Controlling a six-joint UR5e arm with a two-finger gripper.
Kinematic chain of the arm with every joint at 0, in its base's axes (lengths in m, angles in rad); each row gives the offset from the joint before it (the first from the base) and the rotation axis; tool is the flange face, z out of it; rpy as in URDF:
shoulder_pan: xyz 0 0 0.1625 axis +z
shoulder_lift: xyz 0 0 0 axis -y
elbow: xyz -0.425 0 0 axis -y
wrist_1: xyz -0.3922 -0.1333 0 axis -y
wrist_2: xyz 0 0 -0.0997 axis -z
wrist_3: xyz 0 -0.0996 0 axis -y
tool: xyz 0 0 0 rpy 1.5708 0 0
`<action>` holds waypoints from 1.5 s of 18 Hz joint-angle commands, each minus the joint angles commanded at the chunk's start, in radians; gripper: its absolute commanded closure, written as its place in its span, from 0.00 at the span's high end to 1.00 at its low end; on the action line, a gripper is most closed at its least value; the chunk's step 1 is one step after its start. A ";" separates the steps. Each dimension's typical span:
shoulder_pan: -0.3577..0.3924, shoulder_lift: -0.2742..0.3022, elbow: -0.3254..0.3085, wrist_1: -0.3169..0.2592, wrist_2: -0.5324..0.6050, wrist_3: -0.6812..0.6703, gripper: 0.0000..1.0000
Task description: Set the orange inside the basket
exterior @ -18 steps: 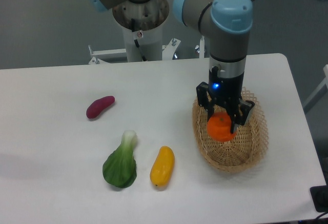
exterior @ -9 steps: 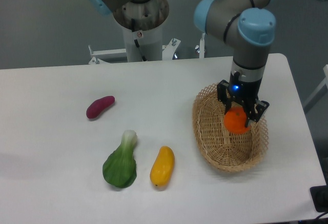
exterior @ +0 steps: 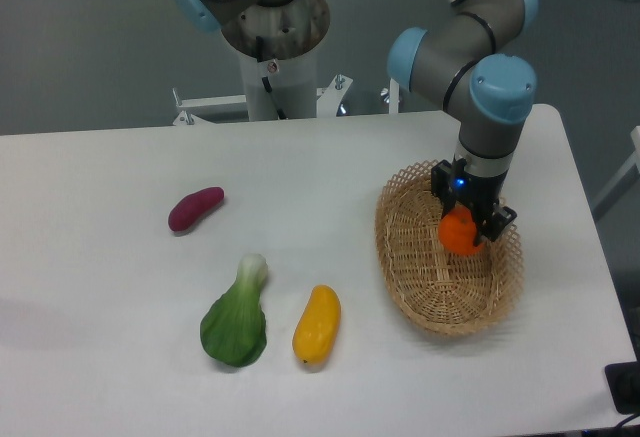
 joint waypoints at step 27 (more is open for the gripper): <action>-0.006 0.025 0.141 -0.020 0.002 0.003 1.00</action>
